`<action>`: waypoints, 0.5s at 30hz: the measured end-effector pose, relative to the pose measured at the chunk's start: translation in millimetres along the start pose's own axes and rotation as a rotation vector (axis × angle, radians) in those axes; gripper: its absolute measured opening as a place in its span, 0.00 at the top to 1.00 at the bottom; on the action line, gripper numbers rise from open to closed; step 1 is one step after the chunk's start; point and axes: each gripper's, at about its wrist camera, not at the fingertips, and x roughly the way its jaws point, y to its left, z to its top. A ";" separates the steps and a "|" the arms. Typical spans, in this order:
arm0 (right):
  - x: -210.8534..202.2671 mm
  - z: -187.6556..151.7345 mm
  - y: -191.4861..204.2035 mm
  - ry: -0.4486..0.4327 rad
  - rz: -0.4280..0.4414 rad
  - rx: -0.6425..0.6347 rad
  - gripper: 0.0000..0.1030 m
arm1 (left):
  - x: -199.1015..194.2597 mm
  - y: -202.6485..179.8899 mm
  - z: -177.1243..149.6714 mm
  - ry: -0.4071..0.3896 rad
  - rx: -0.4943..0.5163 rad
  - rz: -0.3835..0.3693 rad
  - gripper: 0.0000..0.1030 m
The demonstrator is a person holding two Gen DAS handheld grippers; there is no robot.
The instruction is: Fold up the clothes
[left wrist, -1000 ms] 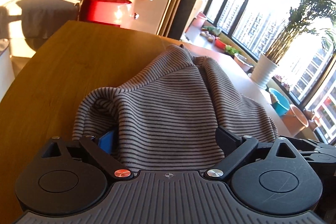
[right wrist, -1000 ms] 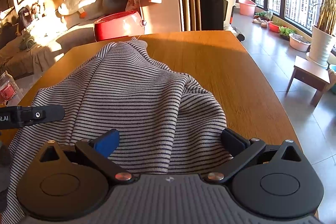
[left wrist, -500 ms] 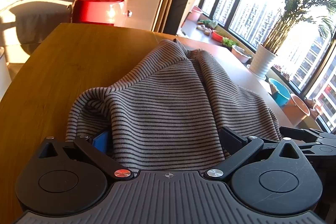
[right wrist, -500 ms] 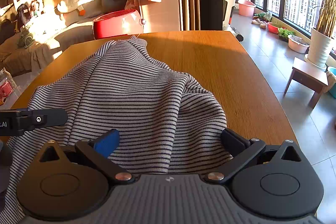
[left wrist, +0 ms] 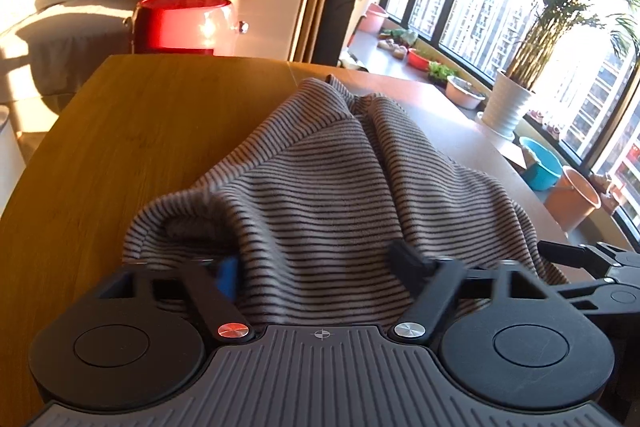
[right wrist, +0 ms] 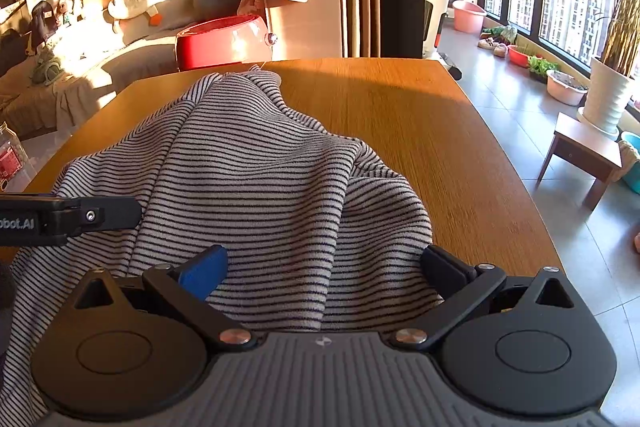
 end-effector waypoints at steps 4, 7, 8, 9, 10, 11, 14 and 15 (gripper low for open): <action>-1.6 -0.2 -2.2 -0.005 0.007 0.011 0.00 | 2.5 17.5 7.6 -0.005 -0.054 0.008 0.81; -2.0 0.5 -2.4 -0.003 0.004 0.016 0.00 | -5.0 39.7 19.1 -0.020 -0.121 -0.012 0.87; -1.6 1.0 -1.3 0.002 -0.002 0.009 0.00 | -9.8 45.9 23.4 -0.042 -0.130 0.005 0.87; -1.8 2.1 0.2 0.007 -0.009 -0.004 0.00 | -14.0 52.1 27.4 -0.059 -0.141 0.018 0.87; -3.3 4.4 1.6 0.008 -0.019 -0.021 0.01 | -17.9 58.4 31.3 -0.072 -0.155 0.027 0.87; -4.8 6.8 2.9 0.010 -0.028 -0.037 0.08 | -20.0 64.6 34.2 -0.069 -0.180 0.015 0.87; -16.2 26.5 7.6 -0.024 -0.031 -0.082 0.48 | -19.8 66.7 36.9 -0.059 -0.198 0.009 0.87; -18.8 38.2 9.7 -0.042 -0.025 -0.078 0.49 | -18.6 63.5 36.7 -0.059 -0.187 0.016 0.87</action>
